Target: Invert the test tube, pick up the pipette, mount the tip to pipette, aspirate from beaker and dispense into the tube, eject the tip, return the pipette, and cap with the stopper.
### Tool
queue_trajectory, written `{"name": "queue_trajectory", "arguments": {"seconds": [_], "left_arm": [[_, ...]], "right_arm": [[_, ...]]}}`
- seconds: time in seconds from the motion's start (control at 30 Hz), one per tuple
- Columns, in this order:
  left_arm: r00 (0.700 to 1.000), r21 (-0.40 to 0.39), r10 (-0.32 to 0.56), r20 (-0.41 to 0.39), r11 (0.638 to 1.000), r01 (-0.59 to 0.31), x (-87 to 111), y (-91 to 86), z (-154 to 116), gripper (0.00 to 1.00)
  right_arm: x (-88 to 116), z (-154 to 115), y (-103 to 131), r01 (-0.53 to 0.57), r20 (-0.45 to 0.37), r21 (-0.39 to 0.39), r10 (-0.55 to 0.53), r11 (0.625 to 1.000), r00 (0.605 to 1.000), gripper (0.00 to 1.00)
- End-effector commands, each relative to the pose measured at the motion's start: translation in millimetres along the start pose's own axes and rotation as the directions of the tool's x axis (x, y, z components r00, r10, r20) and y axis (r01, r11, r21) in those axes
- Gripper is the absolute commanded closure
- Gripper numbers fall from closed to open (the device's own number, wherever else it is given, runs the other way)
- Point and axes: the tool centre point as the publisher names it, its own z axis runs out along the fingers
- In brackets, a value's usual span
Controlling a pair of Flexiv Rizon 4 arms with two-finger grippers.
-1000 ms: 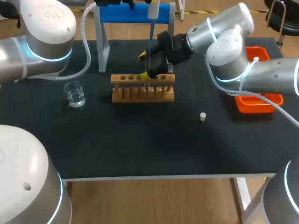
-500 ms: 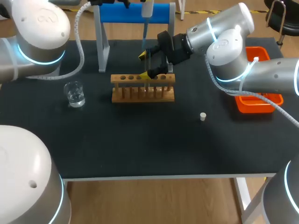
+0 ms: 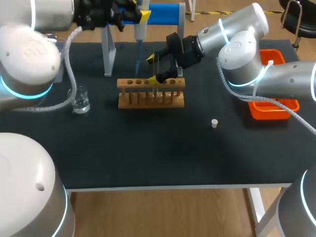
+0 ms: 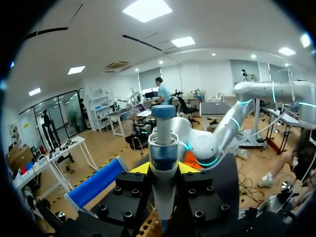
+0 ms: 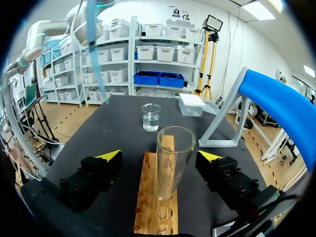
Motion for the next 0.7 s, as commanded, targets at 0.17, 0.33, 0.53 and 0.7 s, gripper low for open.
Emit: {"name": "queue_trajectory", "arguments": {"seconds": [0.17, 0.33, 0.53, 0.7], "left_arm": [[0.999, 0.052, -0.018, 0.03, 0.998, 0.017, 28.5, 36.5, -22.1, 1.0], [1.0, 0.086, -0.008, -0.002, 0.996, 0.008, 39.8, 53.3, -19.5, 1.0], [0.999, 0.117, 0.005, -0.049, 0.993, 0.001, 44.7, 69.1, -13.7, 1.0], [0.996, 0.139, 0.008, -0.087, 0.99, 0.004, 46.4, 81.5, -4.5, 1.0]], "right_arm": [[0.2, -1.0, 0.4, 0.0, -0.001, 0.001, 0.0, 1.0, 1.0, 0.0], [0.2, -1.0, 0.4, 0.0, -0.001, 0.001, 0.0, 1.0, 1.0, 0.0], [0.2, -1.0, 0.4, 0.0, -0.001, 0.001, 0.0, 1.0, 1.0, 0.0], [0.2, -1.0, 0.4, 0.0, -0.001, 0.001, 0.0, 1.0, 1.0, 0.0]]}}
